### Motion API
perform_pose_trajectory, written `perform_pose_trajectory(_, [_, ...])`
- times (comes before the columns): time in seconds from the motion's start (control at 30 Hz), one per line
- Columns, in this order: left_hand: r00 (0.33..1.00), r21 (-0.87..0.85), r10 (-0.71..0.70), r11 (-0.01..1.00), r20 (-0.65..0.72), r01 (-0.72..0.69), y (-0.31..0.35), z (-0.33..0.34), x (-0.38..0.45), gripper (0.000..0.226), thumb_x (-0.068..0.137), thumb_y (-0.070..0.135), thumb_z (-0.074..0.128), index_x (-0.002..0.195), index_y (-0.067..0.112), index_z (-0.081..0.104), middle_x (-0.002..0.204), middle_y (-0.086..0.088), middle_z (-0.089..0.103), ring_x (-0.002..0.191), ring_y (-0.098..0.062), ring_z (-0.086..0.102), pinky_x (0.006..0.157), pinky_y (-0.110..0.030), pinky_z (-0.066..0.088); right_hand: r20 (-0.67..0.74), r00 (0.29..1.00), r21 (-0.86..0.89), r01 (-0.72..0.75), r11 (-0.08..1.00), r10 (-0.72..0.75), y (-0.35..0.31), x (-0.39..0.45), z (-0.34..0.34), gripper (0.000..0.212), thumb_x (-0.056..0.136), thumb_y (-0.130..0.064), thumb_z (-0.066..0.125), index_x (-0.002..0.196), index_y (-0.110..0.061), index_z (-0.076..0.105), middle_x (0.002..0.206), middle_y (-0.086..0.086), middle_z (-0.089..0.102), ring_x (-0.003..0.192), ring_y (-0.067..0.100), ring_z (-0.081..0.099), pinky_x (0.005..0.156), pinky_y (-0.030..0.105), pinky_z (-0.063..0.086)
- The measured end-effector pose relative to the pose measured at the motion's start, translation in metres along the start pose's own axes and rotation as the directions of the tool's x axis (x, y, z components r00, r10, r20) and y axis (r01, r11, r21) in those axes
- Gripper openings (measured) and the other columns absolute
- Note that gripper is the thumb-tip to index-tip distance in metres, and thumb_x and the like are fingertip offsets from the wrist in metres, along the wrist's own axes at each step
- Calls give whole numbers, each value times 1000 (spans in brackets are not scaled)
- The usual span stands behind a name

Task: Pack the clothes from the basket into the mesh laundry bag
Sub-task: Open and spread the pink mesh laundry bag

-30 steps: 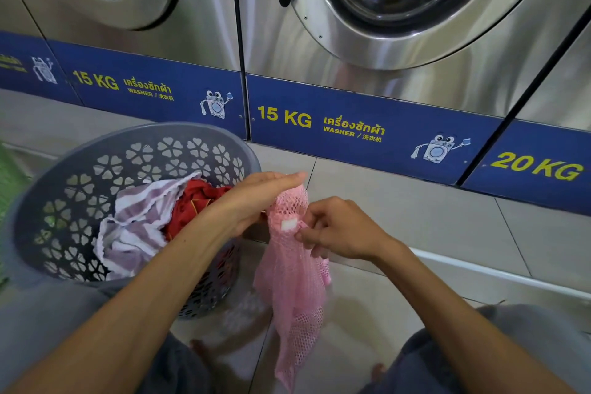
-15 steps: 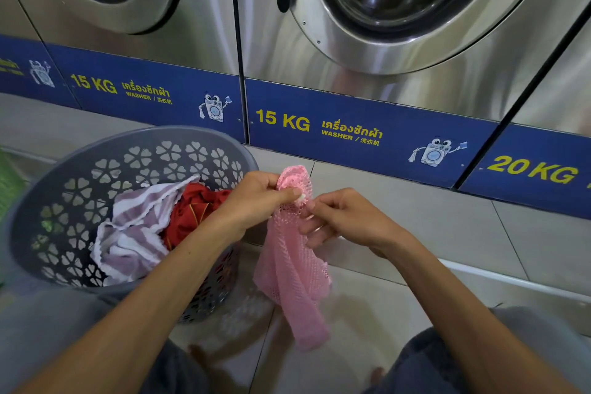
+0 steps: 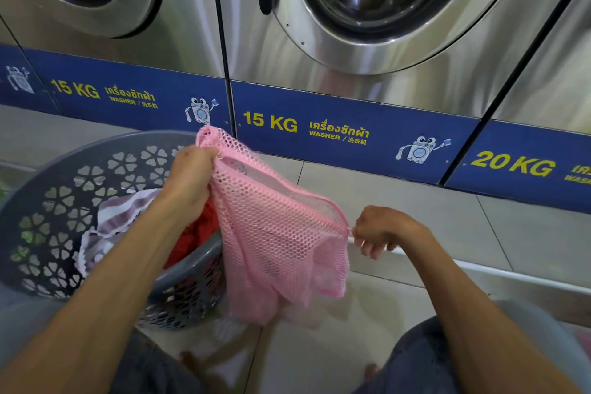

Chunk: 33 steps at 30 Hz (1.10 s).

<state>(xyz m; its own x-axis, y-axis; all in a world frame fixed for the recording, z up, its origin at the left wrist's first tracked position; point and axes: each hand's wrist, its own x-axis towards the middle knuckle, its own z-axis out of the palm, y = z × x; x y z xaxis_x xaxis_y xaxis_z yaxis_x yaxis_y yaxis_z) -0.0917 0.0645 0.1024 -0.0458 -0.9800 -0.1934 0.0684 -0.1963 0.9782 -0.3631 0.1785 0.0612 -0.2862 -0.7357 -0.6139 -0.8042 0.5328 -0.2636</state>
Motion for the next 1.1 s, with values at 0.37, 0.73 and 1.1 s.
perform_pose_trajectory(0.37, [763,650,40,496,645,-576,-55,34,-44,64,64,71,75,119,45,56,106,14,70,92,-9,69,85,-35,56,-143,880,506,459,730,-454,-41,-29,4,29,104,-17,53,81,-11,71,63,1,64,56,13,64,60,21,54])
perform_pose_trajectory(0.73, [853,684,370,513,368,-518,-28,13,-18,11,92,33,66,89,25,59,78,8,65,75,-18,62,71,-36,51,-147,989,-38,12,999,-18,-5,-2,-5,24,89,-22,50,86,-14,72,63,-9,73,56,9,72,77,31,57])
perform_pose_trajectory(1.1, [726,451,169,684,667,-573,-31,38,-44,19,77,32,84,88,25,70,81,2,74,80,-24,71,76,-46,59,-234,902,17,376,926,-362,-9,-16,1,75,85,-49,73,151,-34,42,155,0,45,137,21,49,111,38,42])
